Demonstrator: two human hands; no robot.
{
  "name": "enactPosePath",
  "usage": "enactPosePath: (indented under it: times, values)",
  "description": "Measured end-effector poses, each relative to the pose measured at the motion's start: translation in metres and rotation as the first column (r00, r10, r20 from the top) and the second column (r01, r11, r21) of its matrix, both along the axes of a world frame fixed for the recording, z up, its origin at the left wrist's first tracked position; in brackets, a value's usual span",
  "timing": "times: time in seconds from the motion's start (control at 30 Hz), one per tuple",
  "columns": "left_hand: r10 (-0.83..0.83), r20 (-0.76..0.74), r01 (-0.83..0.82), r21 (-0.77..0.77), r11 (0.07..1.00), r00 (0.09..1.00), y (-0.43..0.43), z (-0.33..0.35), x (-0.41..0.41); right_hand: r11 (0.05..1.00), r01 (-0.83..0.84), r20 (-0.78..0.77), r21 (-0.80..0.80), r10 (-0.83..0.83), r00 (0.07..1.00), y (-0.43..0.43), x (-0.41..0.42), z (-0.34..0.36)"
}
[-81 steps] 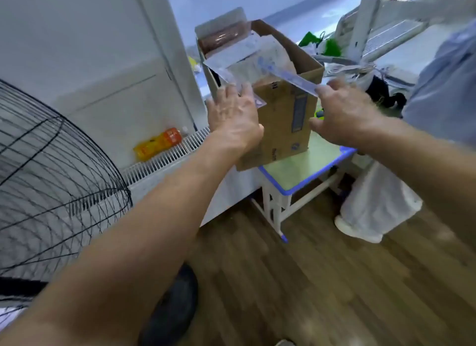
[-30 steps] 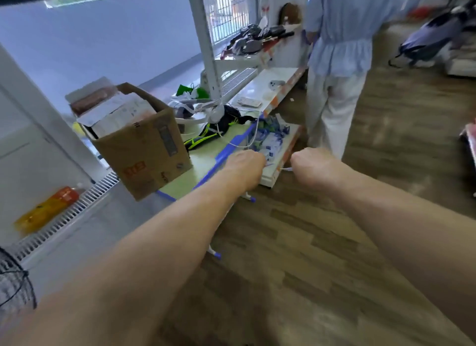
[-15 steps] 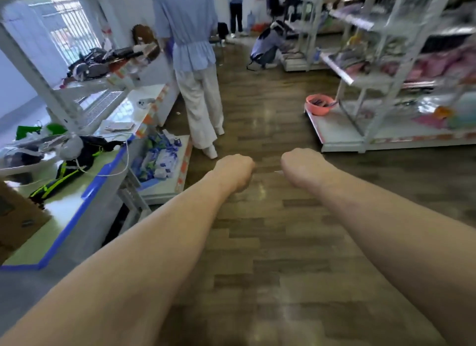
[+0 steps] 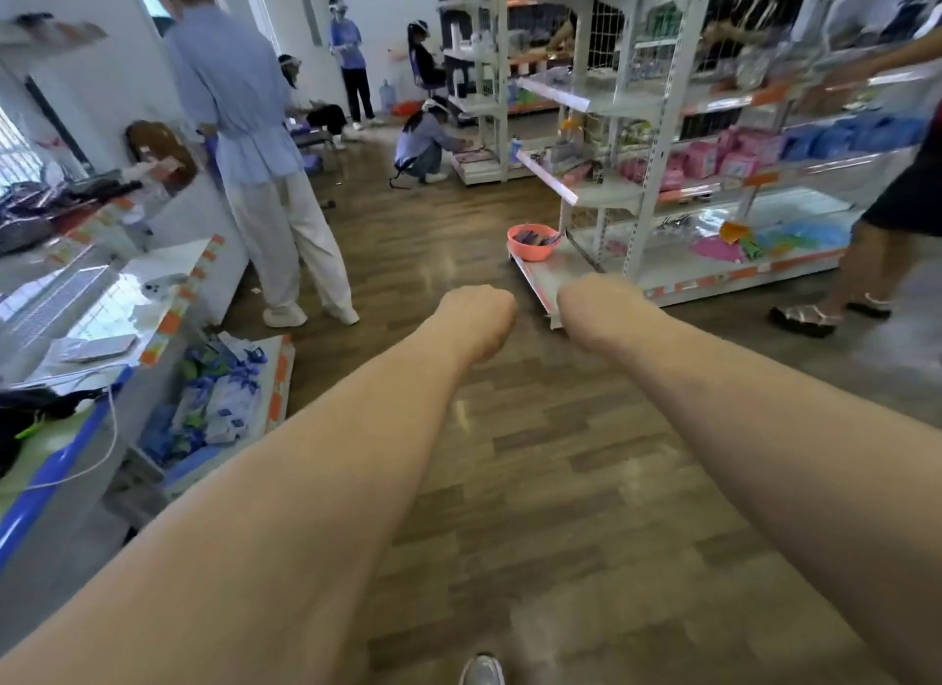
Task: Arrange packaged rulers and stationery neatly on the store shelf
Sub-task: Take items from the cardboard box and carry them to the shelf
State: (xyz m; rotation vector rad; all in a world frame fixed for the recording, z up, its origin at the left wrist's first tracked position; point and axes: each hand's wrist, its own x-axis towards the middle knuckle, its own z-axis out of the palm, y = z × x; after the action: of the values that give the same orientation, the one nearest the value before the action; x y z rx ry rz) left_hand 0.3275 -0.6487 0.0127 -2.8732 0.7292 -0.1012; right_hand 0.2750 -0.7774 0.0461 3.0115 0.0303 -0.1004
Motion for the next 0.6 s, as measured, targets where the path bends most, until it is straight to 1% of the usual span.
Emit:
enactPosePath:
  times: [0.13, 0.2, 0.3, 0.43, 0.53, 0.6]
  values:
    - [-0.047, 0.062, 0.048, -0.007, 0.999, 0.997, -0.018, 0.016, 0.044, 0.997, 0.04, 0.039, -0.059, -0.038, 0.999, -0.012, 0.034, 0.014]
    - [-0.053, 0.075, 0.053, 0.001, 0.999, 0.996, -0.026, 0.024, 0.07, 0.996, 0.061, 0.051, -0.063, -0.058, 0.997, -0.016, 0.056, 0.023]
    - [-0.065, 0.088, 0.064, 0.013, 0.998, 0.994, -0.031, 0.039, 0.108, 0.995, 0.084, 0.027, -0.047, -0.083, 0.996, -0.017, 0.095, 0.036]
    - [-0.11, 0.136, 0.109, 0.018, 0.994, 0.985, -0.032, 0.06, 0.172, 0.994, 0.101, 0.038, -0.038, -0.1, 0.994, -0.012, 0.163, 0.051]
    - [-0.124, 0.133, 0.12, 0.037, 0.992, 0.983, -0.029, 0.078, 0.217, 0.995, 0.092, 0.041, -0.025, -0.091, 0.995, -0.007, 0.216, 0.061]
    - [-0.131, 0.132, 0.127, 0.039, 0.991, 0.983, -0.029, 0.086, 0.253, 0.995, 0.073, 0.084, -0.073, -0.067, 0.994, -0.008, 0.252, 0.065]
